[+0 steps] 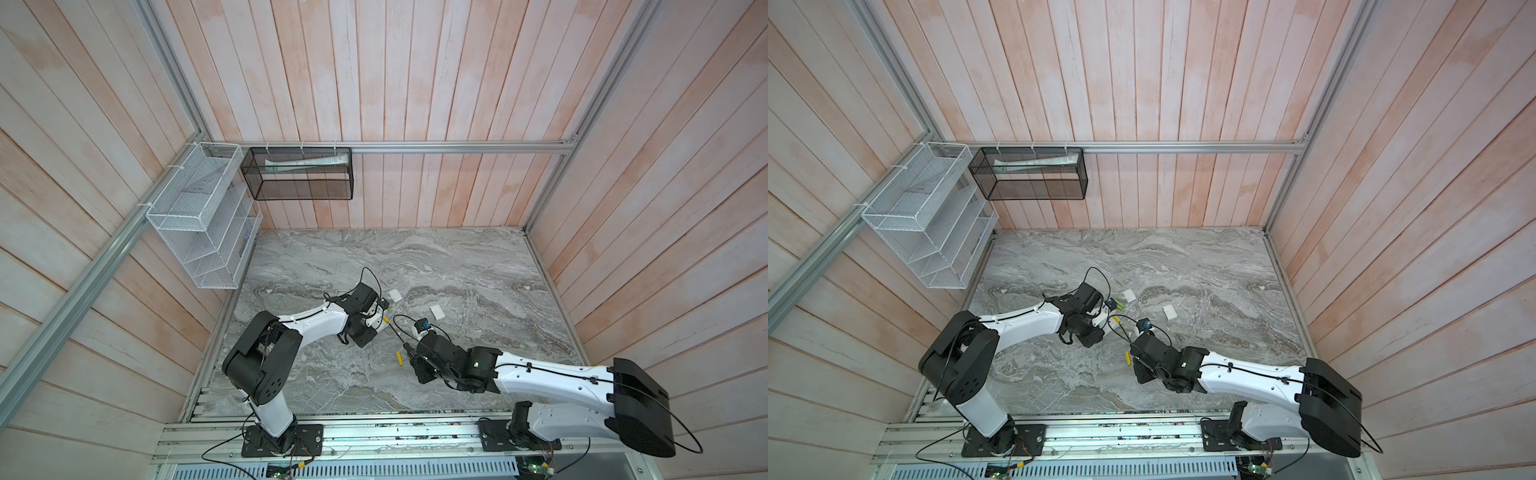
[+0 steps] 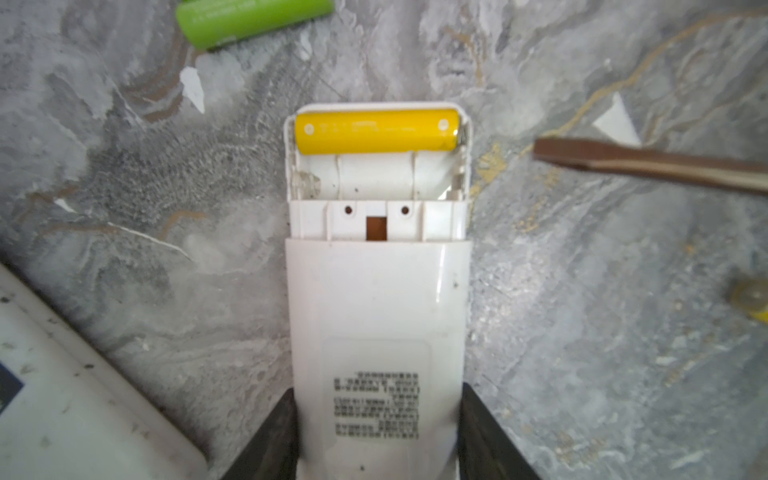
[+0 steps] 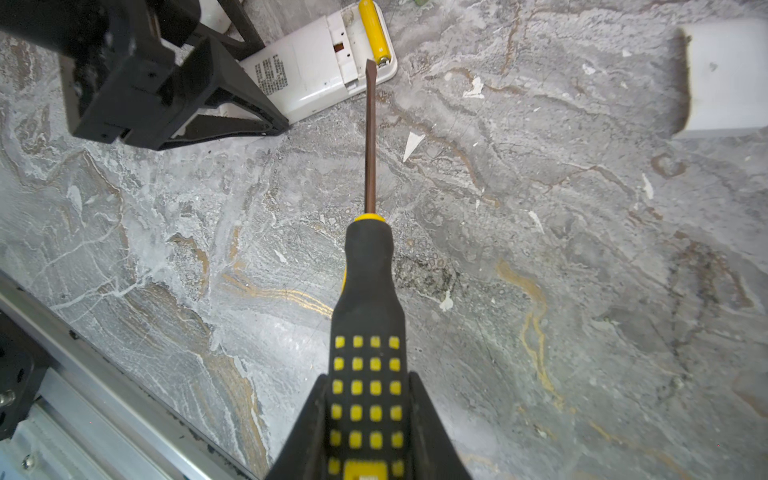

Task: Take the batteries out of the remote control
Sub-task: 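Move the screwdriver tip to the remaining yellow battery with the right gripper, then pry the second yellow battery out with the screwdriver while the left gripper holds the remote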

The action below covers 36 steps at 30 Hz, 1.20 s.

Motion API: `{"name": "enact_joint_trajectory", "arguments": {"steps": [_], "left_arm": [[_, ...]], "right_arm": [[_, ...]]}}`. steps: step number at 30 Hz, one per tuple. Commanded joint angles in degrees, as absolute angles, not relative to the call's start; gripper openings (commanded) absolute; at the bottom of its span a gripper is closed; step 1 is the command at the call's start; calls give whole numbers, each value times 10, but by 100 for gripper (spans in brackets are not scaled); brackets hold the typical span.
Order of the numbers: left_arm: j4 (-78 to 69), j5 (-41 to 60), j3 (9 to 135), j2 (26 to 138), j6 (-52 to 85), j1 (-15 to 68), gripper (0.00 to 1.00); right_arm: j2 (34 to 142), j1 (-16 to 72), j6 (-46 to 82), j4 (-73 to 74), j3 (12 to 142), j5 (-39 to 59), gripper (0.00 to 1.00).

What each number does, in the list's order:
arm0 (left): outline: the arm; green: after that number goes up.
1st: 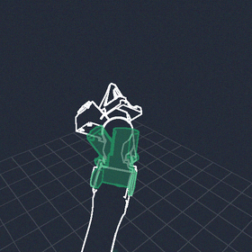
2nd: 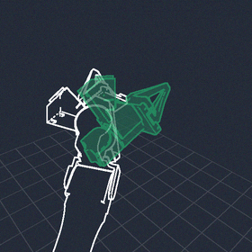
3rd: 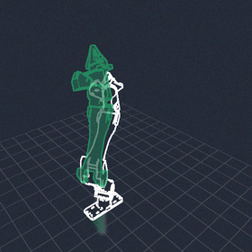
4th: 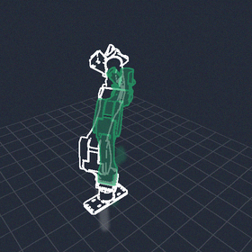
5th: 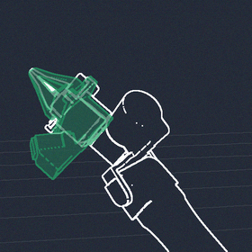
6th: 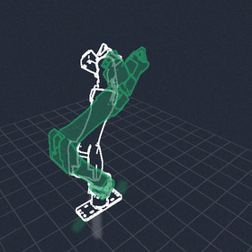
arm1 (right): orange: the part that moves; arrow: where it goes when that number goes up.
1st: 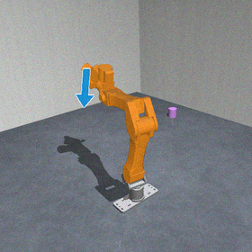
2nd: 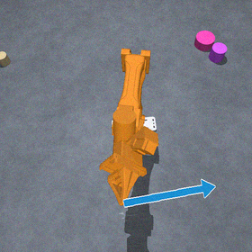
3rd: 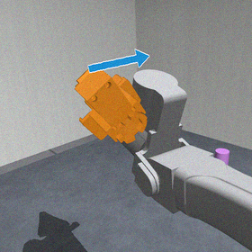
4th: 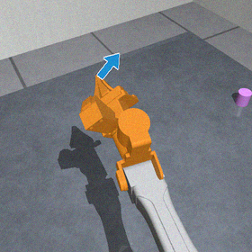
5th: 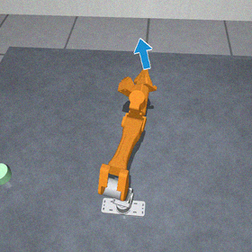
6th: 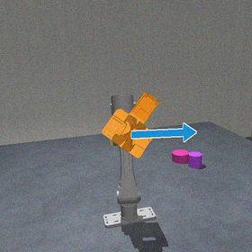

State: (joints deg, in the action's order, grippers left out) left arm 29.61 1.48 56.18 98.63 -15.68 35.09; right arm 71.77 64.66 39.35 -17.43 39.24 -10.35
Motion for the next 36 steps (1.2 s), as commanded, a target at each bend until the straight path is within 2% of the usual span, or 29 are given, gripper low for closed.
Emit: {"name": "enact_joint_trajectory", "arguments": {"steps": [1, 10, 36], "left_arm": [[317, 19, 545, 1018, -129, 364, 49], [318, 37, 548, 1024, -112, 367, 49], [347, 38, 579, 1042, -78, 374, 46]], "right_arm": [[735, 643, 382, -178, 426, -93, 0], [789, 628, 370, -194, 463, -75, 0], [905, 623, 386, -231, 532, -129, 0]]}}
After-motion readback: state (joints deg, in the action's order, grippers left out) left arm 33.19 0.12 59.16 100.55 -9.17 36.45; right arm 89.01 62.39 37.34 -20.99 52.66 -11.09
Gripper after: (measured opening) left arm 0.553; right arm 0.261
